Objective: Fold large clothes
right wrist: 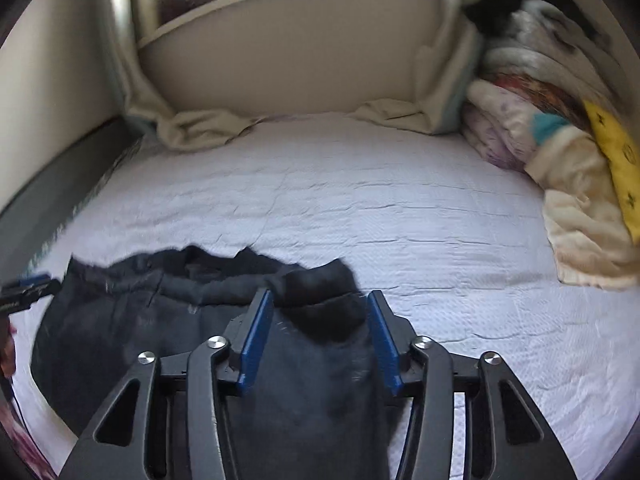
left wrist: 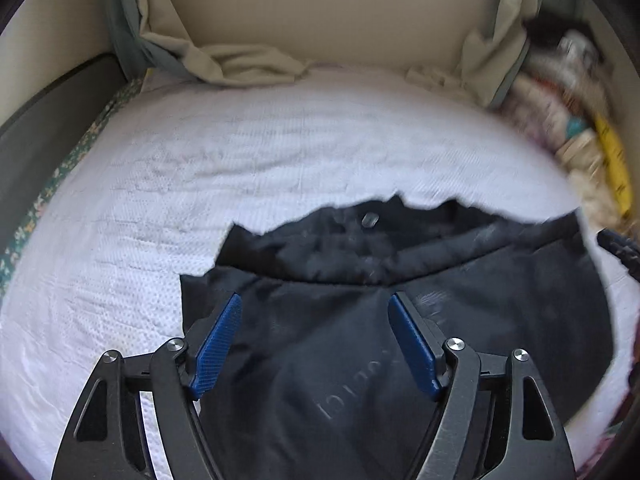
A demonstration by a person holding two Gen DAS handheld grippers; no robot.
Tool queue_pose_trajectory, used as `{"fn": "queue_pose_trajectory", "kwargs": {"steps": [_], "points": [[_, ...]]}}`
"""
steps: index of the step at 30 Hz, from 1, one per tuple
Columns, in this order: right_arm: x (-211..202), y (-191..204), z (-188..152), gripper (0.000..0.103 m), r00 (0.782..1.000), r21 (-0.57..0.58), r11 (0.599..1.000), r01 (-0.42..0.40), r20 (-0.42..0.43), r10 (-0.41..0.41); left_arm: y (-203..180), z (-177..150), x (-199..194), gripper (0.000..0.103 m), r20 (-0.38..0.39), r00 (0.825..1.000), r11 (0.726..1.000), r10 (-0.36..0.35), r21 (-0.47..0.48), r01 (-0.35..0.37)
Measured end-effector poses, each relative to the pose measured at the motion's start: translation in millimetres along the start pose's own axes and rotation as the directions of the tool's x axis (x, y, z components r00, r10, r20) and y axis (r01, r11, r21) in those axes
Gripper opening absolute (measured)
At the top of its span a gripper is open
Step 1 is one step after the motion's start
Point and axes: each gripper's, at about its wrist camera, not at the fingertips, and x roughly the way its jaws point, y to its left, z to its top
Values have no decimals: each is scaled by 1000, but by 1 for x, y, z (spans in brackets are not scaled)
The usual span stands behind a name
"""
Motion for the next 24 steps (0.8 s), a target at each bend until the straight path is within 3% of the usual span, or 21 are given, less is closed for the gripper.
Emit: {"fn": "queue_pose_trajectory", "kwargs": {"steps": [3, 5, 8, 16, 24], "points": [[29, 4, -12, 40, 993, -29, 999, -31, -111, 27, 15, -9, 26, 77, -85, 996, 999, 26, -37, -29], [48, 4, -23, 37, 978, -47, 998, -48, -205, 37, 21, -17, 31, 74, -113, 993, 999, 23, -46, -28], [58, 5, -37, 34, 965, -50, 998, -46, -261, 32, 16, -31, 24, 74, -108, 992, 998, 64, 25, -62], [45, 14, -65, 34, 954, -98, 995, -14, -300, -16, 7, -66, 4, 74, -95, 989, 987, 110, 127, -97], [49, 19, -90, 33, 963, -153, 988, 15, -265, -56, 23, -79, 25, 74, -128, 990, 997, 64, 59, -56]]}}
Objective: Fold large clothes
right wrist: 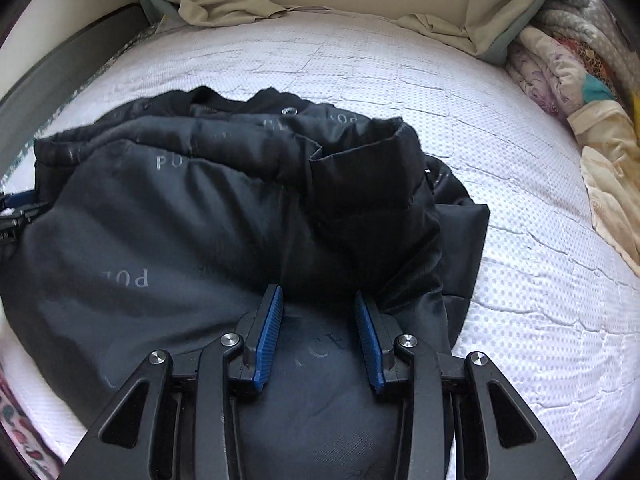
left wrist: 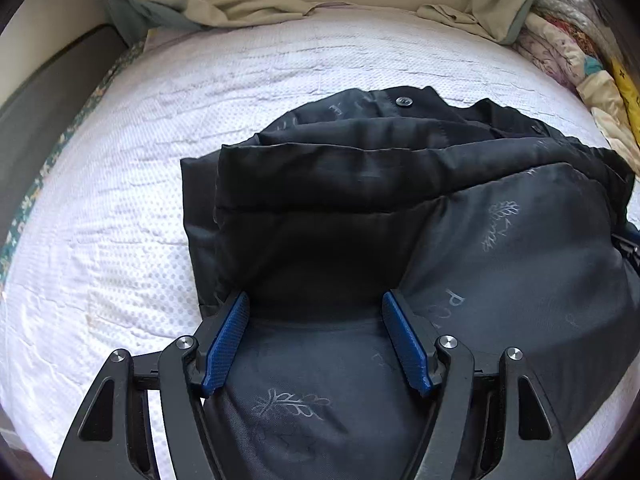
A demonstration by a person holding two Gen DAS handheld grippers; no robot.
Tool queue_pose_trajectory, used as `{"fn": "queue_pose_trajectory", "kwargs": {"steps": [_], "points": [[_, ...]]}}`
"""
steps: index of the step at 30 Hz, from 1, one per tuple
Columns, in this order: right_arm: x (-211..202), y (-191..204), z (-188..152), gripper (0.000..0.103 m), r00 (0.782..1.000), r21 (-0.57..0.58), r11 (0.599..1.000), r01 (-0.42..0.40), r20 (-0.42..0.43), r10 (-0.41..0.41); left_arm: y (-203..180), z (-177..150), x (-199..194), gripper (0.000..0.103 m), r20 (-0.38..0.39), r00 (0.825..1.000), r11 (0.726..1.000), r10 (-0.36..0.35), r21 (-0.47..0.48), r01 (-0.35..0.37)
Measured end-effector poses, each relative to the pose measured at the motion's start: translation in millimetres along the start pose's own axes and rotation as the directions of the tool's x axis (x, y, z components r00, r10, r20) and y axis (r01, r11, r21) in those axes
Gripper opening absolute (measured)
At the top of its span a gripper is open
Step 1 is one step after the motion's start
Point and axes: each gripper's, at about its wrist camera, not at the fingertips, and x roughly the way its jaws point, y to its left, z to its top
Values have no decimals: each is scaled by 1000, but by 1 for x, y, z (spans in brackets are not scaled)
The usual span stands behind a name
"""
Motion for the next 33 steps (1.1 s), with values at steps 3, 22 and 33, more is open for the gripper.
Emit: {"fn": "queue_pose_trajectory", "kwargs": {"steps": [3, 22, 33], "points": [[6, 6, -5, 33, 999, -22, 999, 28, 32, -27, -7, -2, 6, 74, 14, 999, 999, 44, 26, -44], [-22, -60, 45, 35, 987, 256, 964, -77, 156, 38, 43, 42, 2, 82, 25, 999, 984, 44, -171, -39], [35, -59, 29, 36, 999, 257, 965, 41, 6, -44, 37, 24, 32, 91, 5, 998, 983, 67, -172, -65]]}}
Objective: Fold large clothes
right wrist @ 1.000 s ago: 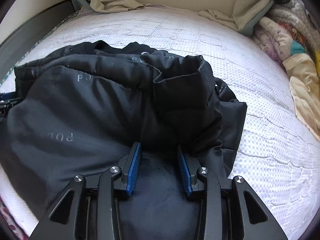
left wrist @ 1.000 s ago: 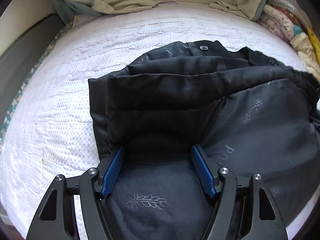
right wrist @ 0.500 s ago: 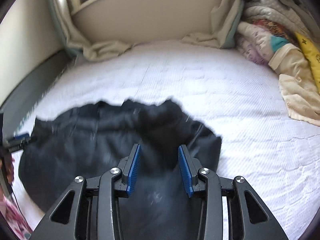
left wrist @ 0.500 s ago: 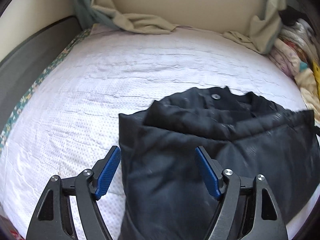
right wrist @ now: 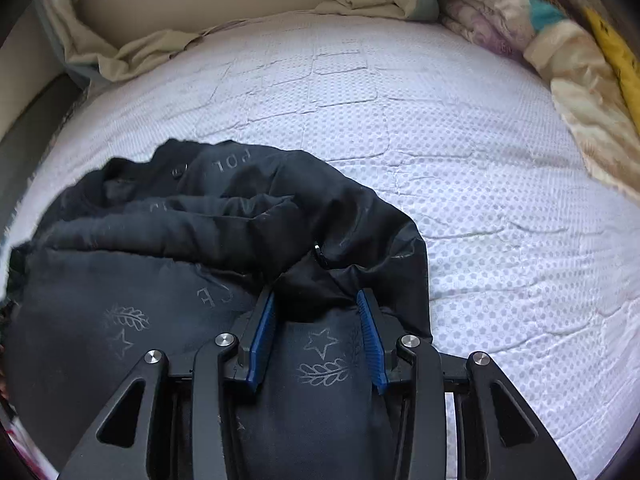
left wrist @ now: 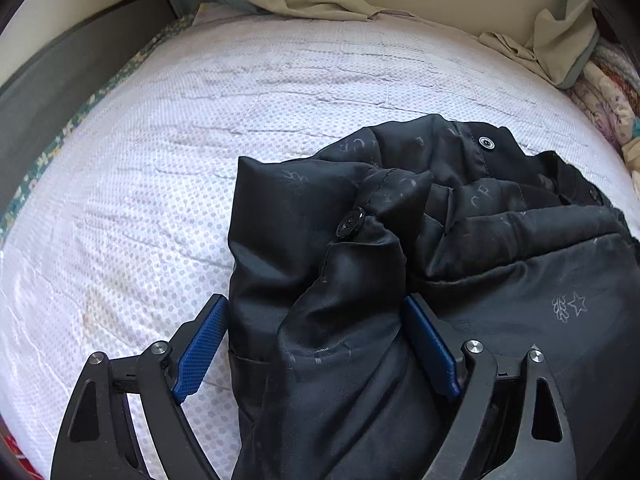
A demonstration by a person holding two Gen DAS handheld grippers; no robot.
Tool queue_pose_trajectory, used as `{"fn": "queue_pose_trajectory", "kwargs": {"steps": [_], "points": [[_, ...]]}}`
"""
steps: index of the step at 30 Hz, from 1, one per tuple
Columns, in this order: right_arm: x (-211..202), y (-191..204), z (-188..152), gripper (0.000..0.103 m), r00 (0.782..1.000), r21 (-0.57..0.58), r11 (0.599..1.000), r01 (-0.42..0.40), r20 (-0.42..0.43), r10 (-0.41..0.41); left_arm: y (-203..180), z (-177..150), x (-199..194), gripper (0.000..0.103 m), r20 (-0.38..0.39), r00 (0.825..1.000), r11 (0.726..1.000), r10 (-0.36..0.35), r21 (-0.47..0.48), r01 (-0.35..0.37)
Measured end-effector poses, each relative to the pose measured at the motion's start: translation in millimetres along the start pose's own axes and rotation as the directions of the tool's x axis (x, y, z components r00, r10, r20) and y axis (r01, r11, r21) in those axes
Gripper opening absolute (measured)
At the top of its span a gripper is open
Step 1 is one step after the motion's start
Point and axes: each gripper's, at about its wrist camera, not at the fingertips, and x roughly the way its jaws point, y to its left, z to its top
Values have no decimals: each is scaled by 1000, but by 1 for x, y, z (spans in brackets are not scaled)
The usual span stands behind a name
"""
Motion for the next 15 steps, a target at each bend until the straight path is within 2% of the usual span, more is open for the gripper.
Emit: {"fn": "queue_pose_trajectory", "kwargs": {"steps": [4, 9, 15], "points": [[0, -1, -1, 36, 1000, 12, 1000, -1, 6, 1, -1, 0, 2, 92, 6, 1000, 1000, -2, -5, 2], [-6, -18, 3, 37, 997, 117, 990, -79, -9, 80, 1, 1, -1, 92, 0, 1000, 1000, -13, -18, 13], [-25, -27, 7, 46, 991, 201, 971, -130, -1, 133, 11, 5, -7, 92, -15, 1000, 999, -22, -34, 21]]}}
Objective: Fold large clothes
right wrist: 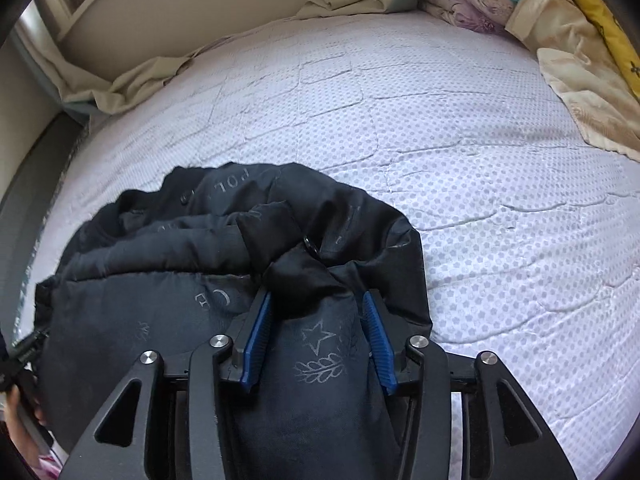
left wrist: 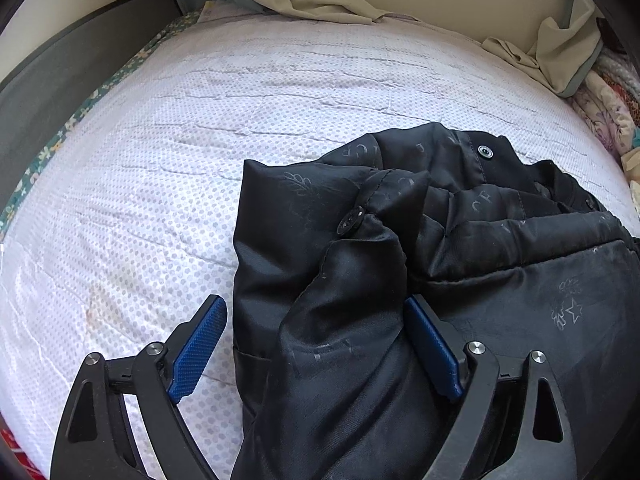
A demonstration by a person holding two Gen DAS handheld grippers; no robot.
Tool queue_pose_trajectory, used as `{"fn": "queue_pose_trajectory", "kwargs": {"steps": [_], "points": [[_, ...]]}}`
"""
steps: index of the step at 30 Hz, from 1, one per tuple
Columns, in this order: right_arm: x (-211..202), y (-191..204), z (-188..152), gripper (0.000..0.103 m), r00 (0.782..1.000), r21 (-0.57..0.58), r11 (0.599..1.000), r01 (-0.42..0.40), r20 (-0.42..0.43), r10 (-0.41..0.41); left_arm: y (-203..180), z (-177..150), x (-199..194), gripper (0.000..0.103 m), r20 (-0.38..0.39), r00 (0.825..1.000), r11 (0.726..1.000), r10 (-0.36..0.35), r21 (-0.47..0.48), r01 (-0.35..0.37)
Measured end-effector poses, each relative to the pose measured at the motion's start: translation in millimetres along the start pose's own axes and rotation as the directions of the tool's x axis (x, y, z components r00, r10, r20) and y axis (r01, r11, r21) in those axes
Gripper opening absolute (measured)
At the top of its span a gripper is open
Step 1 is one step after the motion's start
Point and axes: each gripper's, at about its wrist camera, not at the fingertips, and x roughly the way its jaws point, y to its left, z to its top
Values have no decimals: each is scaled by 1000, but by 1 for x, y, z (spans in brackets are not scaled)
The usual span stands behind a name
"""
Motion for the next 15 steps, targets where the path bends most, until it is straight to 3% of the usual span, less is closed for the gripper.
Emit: {"fn": "queue_pose_trajectory", "kwargs": {"steps": [6, 9, 12, 15], "points": [[-44, -9, 7, 49, 994, 101, 991, -82, 79, 75, 6, 10, -30, 92, 11, 999, 999, -40, -23, 40], [-71, 1, 7, 49, 985, 46, 995, -84, 153, 76, 24, 17, -57, 92, 64, 993, 993, -96, -68, 100], [-99, 19, 2, 49, 971, -62, 998, -24, 235, 38, 51, 21, -79, 93, 110, 979, 975, -171, -122, 185], [-119, 42, -6, 49, 966, -130, 992, -9, 255, 42, 72, 23, -82, 93, 110, 966, 952, -233, -176, 250]]}}
